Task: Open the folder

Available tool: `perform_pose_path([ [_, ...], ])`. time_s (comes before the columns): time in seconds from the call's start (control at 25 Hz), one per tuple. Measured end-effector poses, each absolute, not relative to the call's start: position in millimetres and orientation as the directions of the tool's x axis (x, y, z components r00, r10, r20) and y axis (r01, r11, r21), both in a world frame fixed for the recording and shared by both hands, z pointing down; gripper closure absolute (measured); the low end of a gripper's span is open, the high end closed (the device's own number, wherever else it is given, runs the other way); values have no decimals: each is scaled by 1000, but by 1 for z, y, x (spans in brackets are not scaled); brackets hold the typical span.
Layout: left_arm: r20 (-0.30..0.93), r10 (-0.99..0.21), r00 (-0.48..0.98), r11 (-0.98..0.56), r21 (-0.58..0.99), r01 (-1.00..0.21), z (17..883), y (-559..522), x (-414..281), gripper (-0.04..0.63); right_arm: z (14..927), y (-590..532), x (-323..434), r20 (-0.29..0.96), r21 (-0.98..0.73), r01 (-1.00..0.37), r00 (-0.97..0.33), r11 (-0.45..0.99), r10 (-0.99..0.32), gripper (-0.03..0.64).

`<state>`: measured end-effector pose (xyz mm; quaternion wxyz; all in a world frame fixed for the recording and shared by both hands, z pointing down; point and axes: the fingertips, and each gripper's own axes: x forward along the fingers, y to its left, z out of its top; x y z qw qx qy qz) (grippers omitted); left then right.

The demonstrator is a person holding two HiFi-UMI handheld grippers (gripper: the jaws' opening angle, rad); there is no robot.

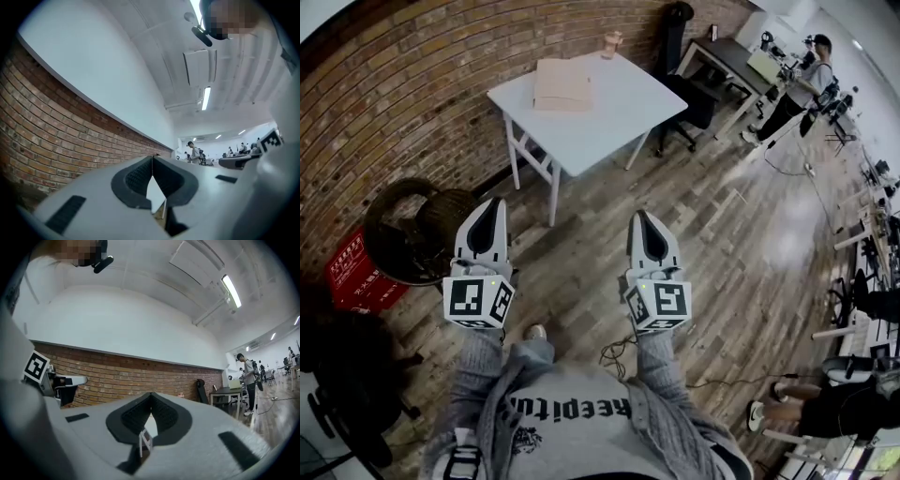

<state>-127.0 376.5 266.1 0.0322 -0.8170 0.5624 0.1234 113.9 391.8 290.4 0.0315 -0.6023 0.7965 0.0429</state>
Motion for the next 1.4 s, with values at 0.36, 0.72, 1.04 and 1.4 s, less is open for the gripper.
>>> perform_pose_path([
  [0.36, -274, -903, 331, -355, 41, -934, 260, 354, -145, 583, 280, 373, 95, -152, 11, -956, -291, 293, -944, 612],
  [0.72, -287, -878, 384, -402, 5, -916, 254, 319, -176, 583, 284, 340, 66, -175, -27, -968, -242, 251, -954, 612],
  [1.04, -274, -879, 391, -419, 52, -907, 258, 274, -171, 583, 288, 308, 72, -153, 6, -976, -215, 217, -964, 612],
  [1.4, -273, -889, 367, -387, 21, -922, 260, 191, -152, 583, 288, 207, 87, -168, 5, -964, -263, 266, -950, 612],
])
